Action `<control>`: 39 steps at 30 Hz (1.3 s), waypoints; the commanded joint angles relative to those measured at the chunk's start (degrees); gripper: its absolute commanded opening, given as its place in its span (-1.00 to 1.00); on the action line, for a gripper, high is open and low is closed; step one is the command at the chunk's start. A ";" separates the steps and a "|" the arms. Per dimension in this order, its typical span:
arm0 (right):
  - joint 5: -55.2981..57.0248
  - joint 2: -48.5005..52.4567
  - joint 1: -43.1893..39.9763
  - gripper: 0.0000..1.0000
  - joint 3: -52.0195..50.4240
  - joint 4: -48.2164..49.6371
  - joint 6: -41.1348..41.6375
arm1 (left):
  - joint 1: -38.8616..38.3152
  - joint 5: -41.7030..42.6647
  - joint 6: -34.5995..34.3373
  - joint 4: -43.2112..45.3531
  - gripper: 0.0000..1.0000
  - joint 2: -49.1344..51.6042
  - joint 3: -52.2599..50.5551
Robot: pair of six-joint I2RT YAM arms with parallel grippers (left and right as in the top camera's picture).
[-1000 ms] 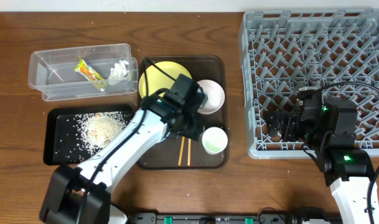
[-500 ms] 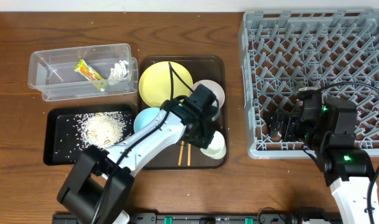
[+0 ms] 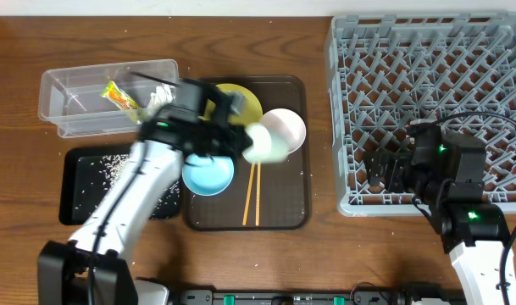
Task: Sort waste into correct bins and load items into the dishwasher rack
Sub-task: 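Lift the cream cup and hand it to the right gripper, then carry the cup with the right gripper over the dish rack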
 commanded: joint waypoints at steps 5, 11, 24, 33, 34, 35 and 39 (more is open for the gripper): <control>-22.71 1.20 0.39 0.52 0.87 4.02 -3.65 | 7.93 41.31 -6.99 12.46 -0.88 4.96 0.52; -34.62 6.08 6.01 0.61 0.87 8.83 -3.65 | 4.15 46.56 -6.95 12.85 -0.88 8.17 0.50; -42.45 11.98 15.10 0.75 0.87 29.64 -3.39 | -2.69 43.36 -6.97 12.83 -0.88 8.37 0.50; -42.91 11.98 15.10 0.52 0.87 31.34 -2.97 | -2.95 43.34 -7.17 12.83 -0.88 8.37 0.50; -42.88 11.98 15.10 0.49 0.87 31.10 -2.97 | -2.97 43.34 -7.17 12.85 -0.88 8.37 0.50; -42.88 11.98 15.10 0.45 0.87 30.95 -2.99 | -2.95 43.34 -7.17 12.85 -0.88 8.37 0.52; -42.88 11.98 15.10 0.29 0.87 30.97 -2.97 | -2.95 43.34 -7.17 12.85 -0.88 8.37 0.50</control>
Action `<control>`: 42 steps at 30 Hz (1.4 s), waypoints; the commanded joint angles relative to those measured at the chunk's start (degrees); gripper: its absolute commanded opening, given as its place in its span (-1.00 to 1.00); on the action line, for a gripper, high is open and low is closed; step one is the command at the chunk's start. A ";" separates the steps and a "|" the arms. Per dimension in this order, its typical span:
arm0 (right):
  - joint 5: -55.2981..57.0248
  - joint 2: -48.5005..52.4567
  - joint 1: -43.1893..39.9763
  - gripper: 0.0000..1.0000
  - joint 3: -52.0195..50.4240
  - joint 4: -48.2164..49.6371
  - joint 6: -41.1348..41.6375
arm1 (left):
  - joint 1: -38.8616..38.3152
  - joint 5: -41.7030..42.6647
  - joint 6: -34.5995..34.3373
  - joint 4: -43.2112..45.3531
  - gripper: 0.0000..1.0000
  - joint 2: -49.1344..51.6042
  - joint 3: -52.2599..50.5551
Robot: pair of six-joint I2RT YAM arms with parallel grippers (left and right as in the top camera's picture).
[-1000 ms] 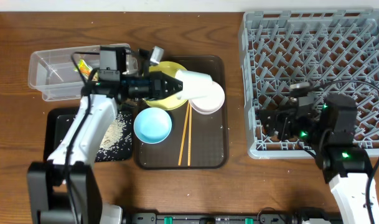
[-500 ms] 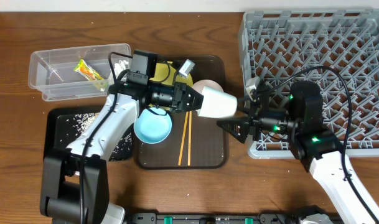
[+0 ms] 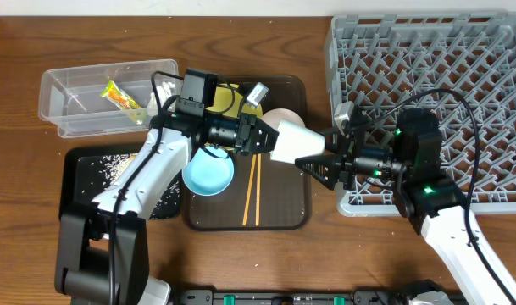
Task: Sort waste into correct bins and load items into the dishwasher rack
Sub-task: 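Carry the cup with the right gripper over the dish rack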
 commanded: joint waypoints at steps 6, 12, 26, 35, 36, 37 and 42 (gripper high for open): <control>-1.84 0.13 0.68 0.11 0.83 -0.04 0.00 | -0.13 0.26 -0.31 0.13 -0.88 0.09 0.48; -1.38 0.13 0.66 0.01 0.83 -0.04 0.00 | 0.02 -2.38 -0.31 0.09 -0.71 0.09 0.48; 22.32 -0.42 -0.15 -0.37 1.33 -8.81 -0.46 | 2.82 -39.23 4.92 -5.33 -0.30 -2.23 0.50; 42.93 -1.25 -4.28 -0.44 14.67 -33.38 -0.15 | 12.55 -49.37 10.34 -18.47 -0.29 -11.63 0.50; 45.24 -1.25 -5.14 -0.43 16.68 -36.48 -0.17 | 13.38 -51.21 10.34 -19.82 -0.29 -12.63 0.50; 48.02 -1.22 -6.27 -0.44 18.88 -39.95 -0.15 | 14.12 -53.05 10.34 -21.07 -0.28 -13.57 0.50; 57.22 -1.22 -13.84 -0.58 25.22 -50.34 0.26 | 16.15 -59.10 10.32 -25.18 -0.28 -17.38 0.50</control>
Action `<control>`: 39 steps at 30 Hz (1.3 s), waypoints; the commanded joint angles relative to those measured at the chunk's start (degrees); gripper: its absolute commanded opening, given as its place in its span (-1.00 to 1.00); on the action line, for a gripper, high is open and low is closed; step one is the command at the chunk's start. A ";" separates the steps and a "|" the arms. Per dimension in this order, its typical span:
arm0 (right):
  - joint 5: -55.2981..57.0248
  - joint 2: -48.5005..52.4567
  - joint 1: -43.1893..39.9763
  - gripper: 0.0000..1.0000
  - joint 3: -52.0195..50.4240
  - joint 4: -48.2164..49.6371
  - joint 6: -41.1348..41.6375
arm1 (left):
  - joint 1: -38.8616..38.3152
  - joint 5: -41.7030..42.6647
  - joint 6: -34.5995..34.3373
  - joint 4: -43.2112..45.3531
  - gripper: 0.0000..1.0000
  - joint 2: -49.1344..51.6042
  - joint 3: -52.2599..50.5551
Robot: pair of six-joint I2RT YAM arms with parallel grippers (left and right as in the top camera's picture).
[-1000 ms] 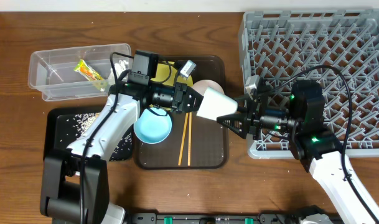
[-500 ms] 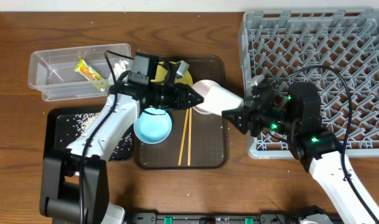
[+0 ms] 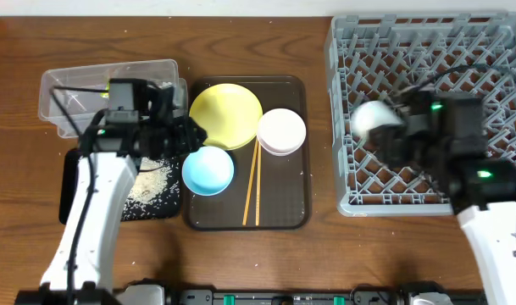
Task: Sort waste into correct bins and load items into the dishwasher rack
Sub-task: 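Carry the cup with the right gripper over the dish rack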
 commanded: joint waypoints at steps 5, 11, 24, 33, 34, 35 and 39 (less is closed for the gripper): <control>10.40 0.81 -11.69 -0.59 2.84 -5.20 0.68 | 0.52 -6.19 1.49 -1.16 -0.28 -2.16 0.50; 11.06 6.36 -16.09 -0.57 2.82 -8.81 0.66 | 0.52 -6.19 1.29 -1.31 -0.28 -2.16 0.50; 17.81 18.43 -16.68 -0.56 2.82 -8.70 0.70 | 0.52 -6.21 1.31 -1.62 -0.28 -2.16 0.50; 17.79 19.89 -16.68 -0.43 2.84 -9.18 0.68 | 0.52 -6.21 1.31 -1.62 -0.28 -2.16 0.50; 17.79 19.89 -16.68 -0.43 2.84 -9.16 0.68 | 0.52 -6.21 1.31 -1.62 -0.28 -2.16 0.50; 17.84 19.89 -16.68 -0.45 2.84 -9.16 0.68 | 0.52 -6.21 1.31 -1.64 -0.28 -2.16 0.50; 18.95 19.69 -16.68 -0.46 2.89 -9.14 0.70 | 0.52 -6.21 1.31 -1.62 -0.28 -2.16 0.48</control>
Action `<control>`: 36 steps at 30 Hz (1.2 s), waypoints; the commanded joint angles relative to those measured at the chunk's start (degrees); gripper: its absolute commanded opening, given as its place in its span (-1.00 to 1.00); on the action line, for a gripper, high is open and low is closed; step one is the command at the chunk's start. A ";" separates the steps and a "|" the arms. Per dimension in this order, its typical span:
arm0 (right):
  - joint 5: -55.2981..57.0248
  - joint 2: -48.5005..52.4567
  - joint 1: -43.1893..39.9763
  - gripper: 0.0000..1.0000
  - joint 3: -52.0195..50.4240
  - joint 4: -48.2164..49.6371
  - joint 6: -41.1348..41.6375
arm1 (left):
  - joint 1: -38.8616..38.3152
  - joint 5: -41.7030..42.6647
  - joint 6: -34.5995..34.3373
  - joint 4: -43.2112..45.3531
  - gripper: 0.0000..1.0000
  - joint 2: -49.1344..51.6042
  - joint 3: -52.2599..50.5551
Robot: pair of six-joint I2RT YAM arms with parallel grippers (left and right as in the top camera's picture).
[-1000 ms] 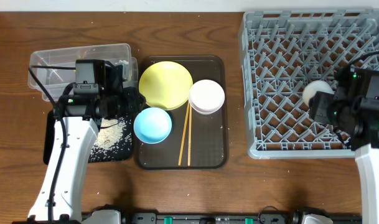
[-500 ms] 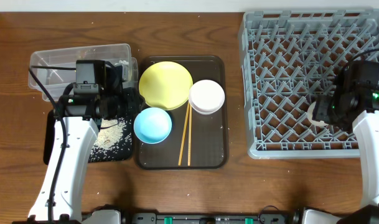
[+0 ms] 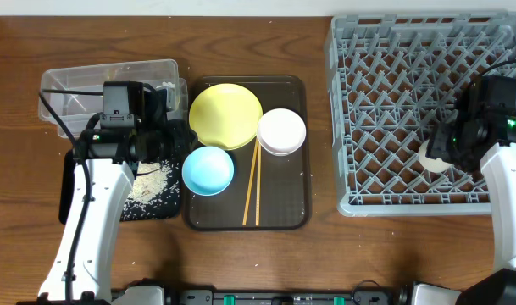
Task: Sort waste into correct bins and load items into the dishwasher rack
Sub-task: 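Carry the cup with the right gripper over the dish rack, then lower the cream cup upside down into the rack and release it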
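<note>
The grey dishwasher rack (image 3: 393, 102) fills the right of the overhead view. A white cup (image 3: 433, 158) sits low among the rack's tines near its right front, and my right gripper (image 3: 444, 151) is shut on it. My left gripper (image 3: 174, 141) hovers over the gap between the clear bin (image 3: 71, 97) and the black tray (image 3: 97, 191); its dark fingers blend into the tray. On the brown tray (image 3: 283, 216) lie a yellow plate (image 3: 226, 114), a white bowl (image 3: 281, 130), a blue bowl (image 3: 208, 169) and a pair of chopsticks (image 3: 252, 193).
Scattered rice (image 3: 152, 182) covers part of the black tray. The left arm hides most of the clear bin's contents. Bare wooden table runs along the front edge and between the brown tray and the rack.
My right gripper has carried the white cup from over the rack's upper left to low in its right front part. The left arm has barely shifted.
My left gripper held the white cup over the brown tray. Then the right gripper met it there, both at the cup. Then the right held the cup over the rack while the left was back by the black tray. Now the cup is down in the rack.
</note>
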 commanded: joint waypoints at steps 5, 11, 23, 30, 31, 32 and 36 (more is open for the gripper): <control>6.10 1.55 -0.28 -0.46 -1.68 -0.52 0.50 | 0.17 -0.55 0.94 -0.20 -0.28 -0.37 0.48; 6.16 0.74 -1.49 -0.46 -1.68 -0.55 0.94 | 0.17 -0.55 0.94 -0.20 -0.28 -0.37 0.50; 4.57 0.79 -1.99 -0.17 -1.73 -1.81 0.92 | 0.17 -0.52 0.94 -0.33 -0.28 -0.37 0.48; 1.25 0.79 -1.97 0.05 -1.73 -1.77 0.90 | 0.17 -0.55 0.94 -0.72 -0.27 -0.37 0.48; 0.57 0.79 -1.97 0.05 -1.73 -1.77 0.90 | 0.17 -0.55 0.94 -0.72 -0.28 -0.37 0.48; 0.07 0.79 -1.97 0.06 -1.73 -1.79 0.87 | 0.17 -0.55 0.94 -0.72 -0.28 -0.37 0.48; -0.09 0.79 -1.97 0.63 -1.73 -1.81 0.90 | 0.17 -0.55 0.94 -0.72 -0.27 -0.37 0.48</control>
